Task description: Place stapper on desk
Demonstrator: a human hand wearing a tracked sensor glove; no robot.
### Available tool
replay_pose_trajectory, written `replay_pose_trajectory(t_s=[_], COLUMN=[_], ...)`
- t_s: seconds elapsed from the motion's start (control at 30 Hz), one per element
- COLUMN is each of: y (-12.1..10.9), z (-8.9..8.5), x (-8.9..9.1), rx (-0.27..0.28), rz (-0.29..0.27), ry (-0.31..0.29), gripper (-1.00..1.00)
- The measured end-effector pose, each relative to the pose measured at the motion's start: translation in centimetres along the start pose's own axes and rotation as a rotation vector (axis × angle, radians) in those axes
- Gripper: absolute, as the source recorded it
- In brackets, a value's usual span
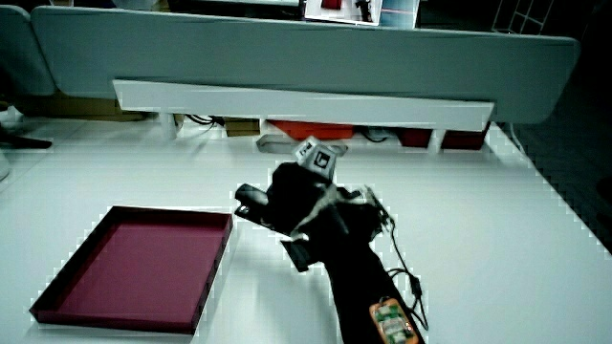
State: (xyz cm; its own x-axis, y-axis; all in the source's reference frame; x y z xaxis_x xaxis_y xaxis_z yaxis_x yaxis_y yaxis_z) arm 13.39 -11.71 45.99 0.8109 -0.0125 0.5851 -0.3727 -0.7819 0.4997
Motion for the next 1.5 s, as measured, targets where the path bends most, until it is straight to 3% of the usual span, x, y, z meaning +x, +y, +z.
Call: replay_pose_trajectory(t_s=[0.47,0.5,0.73,0.97,1.1,1.17,1.33,1.37,1.4,1.43,1.5], y=[1.3,1.3,1.2,1.2,1.2,0.9,0.1,0.1,0.0,-1.4,-2.5], z=[-3.7,-3.8,-4.1,-4.1,-4.3,-4.2,-2.6,-2.5,-2.1,-0.7,0.7], x=[4.6,4.9,5.6,5.8,6.1,6.4,6.6,6.9,7.2,5.9,5.0], rx=[-0.047,-0.046,-0.053,-0.053,-0.082,-0.097,-0.106,-0.21,-0.222,-0.132,-0.127], rz=[-0.115,-0.12,-0.126,-0.135,-0.142,-0.155,-0.153,-0.098,-0.058,-0.126,-0.121], ry=[-0.018,0.007,0.03,0.037,0.043,0.075,0.05,0.191,0.228,0.074,0.088], gripper=[0.0,0.0,0.0,-0.32,-0.5,-0.59,-0.82,-0.86,-0.91,-0.95,-1.0])
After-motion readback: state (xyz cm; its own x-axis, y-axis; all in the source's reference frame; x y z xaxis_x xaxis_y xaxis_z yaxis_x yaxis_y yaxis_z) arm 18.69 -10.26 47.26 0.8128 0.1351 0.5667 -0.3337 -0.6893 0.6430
